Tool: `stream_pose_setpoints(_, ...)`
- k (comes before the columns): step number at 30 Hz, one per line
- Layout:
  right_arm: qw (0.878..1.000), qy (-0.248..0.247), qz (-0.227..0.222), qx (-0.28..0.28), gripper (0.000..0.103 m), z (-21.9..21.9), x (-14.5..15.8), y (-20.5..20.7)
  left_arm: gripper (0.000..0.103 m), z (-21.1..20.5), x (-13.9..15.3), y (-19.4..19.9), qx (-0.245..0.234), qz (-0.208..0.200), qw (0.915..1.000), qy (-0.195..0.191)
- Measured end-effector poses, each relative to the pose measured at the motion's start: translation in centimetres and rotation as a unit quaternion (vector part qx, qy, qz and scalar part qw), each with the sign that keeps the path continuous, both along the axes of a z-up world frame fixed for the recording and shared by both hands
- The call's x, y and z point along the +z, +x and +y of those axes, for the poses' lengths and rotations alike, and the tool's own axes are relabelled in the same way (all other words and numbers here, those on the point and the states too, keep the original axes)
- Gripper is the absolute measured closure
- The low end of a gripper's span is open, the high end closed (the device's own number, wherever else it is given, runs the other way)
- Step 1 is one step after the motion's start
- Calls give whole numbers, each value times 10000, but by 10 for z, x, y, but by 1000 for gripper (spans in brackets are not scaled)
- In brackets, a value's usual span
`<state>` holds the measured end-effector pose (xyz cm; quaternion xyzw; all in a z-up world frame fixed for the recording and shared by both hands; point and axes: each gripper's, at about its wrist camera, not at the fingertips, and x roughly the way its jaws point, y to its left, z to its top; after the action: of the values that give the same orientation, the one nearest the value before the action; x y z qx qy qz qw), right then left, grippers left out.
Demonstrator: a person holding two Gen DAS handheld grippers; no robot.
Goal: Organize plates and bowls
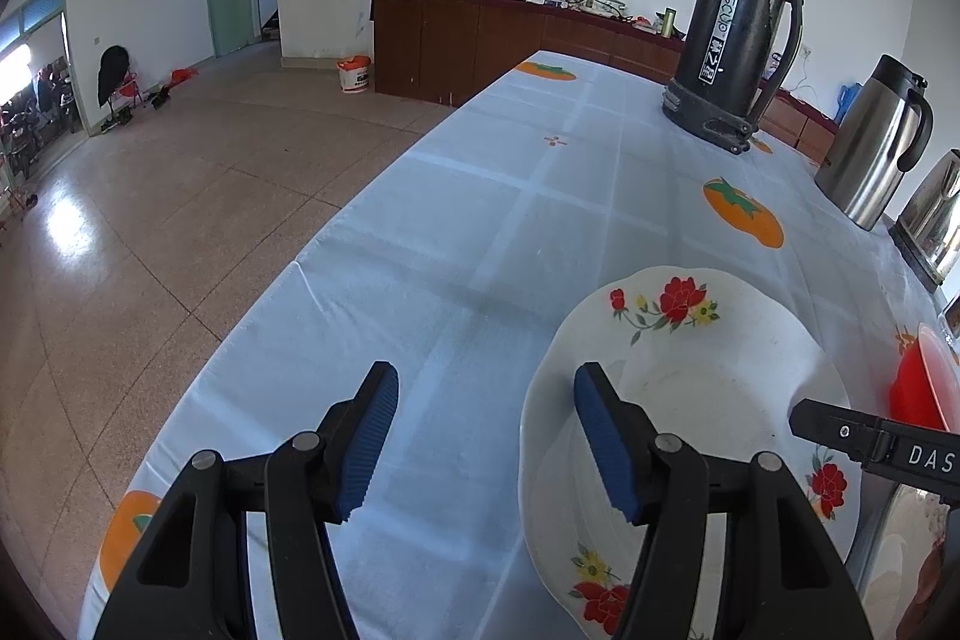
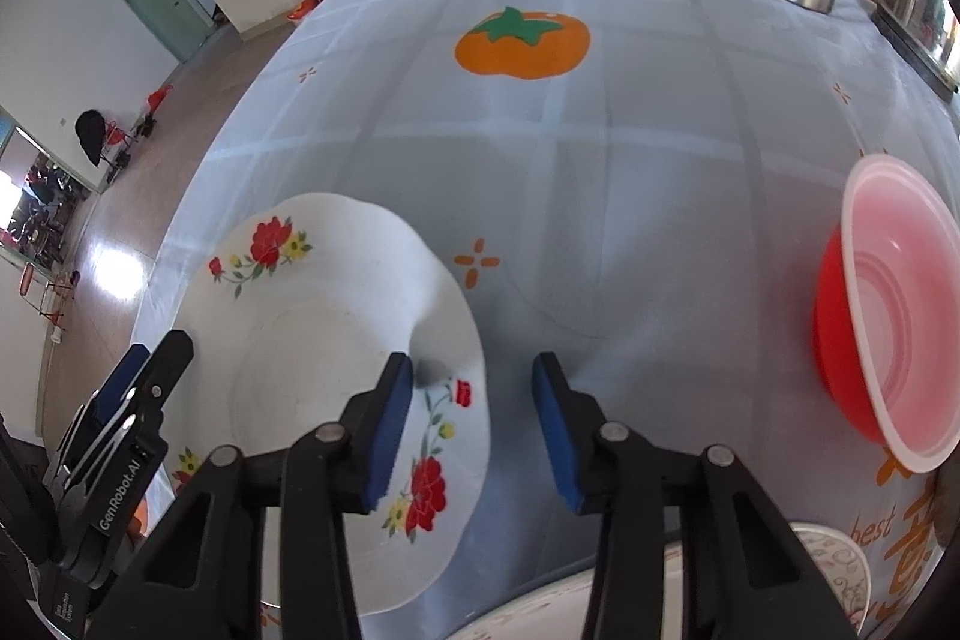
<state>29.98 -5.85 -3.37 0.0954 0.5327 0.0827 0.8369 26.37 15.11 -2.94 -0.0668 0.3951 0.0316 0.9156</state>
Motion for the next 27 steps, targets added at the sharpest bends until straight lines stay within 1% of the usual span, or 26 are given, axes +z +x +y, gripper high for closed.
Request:
stream_pose_setpoints(2, 10000, -28, -9, 52, 64, 3, 0, -1, 39, 1, -1, 0, -13, 30, 10000, -82)
stream_pose_setpoints(3, 9999, -20, -6, 103, 67, 5, 0, -2, 39, 1, -1, 0, -23, 44, 9999, -106)
stream_pose_setpoints(6, 9997, 19, 29, 227, 70, 10, 0, -4, 39, 1, -2, 0, -37, 54, 9999, -85)
stream_pose_setpoints(8, 9995, -154, -28, 260, 70, 14, 0, -6, 40, 1, -2, 0, -52, 55, 9999, -81)
stream_pose_setpoints(9, 9994, -215, -58, 260, 73, 15, 0, -8, 42, 1, -2, 0, -66, 57, 9999, -98)
stream_pose_setpoints(10, 9993, -245, -97, 252, 73, 16, 0, -8, 44, 1, -2, 0, -94, 52, 9998, -141)
stream_pose_setpoints(12, 9995, -186, -125, 224, 74, 15, 0, -9, 54, 0, -2, -1, -174, 34, 9996, -234)
stream_pose_setpoints(13, 9995, -165, -126, 219, 74, 15, 0, -9, 57, -1, -2, -1, -212, 22, 9994, -258)
stream_pose_setpoints(15, 9997, -97, -117, 205, 76, 14, -1, -9, 69, -3, -1, -2, -300, -21, 9991, -302)
stream_pose_setpoints(17, 9997, -62, -129, 206, 77, 14, 0, -9, 75, -7, -1, -3, -386, -53, 9988, -280)
stream_pose_setpoints(19, 9996, -86, -169, 230, 77, 14, 0, -10, 75, -9, -2, -4, -372, -107, 9990, -209)
stream_pose_setpoints(20, 9995, -93, -179, 232, 77, 14, 0, -10, 75, -8, -2, -4, -362, -125, 9990, -235)
stream_pose_setpoints(23, 9995, -104, -195, 219, 77, 13, -1, -12, 76, 0, -2, -5, -317, -140, 9980, -523)
stream_pose_setpoints(24, 9995, -111, -208, 226, 77, 13, -1, -11, 77, 1, -2, -5, -296, -143, 9979, -553)
stream_pose_setpoints(27, 9992, -108, -276, 253, 77, 13, 0, -14, 77, -3, -1, -4, -274, -174, 9987, -397)
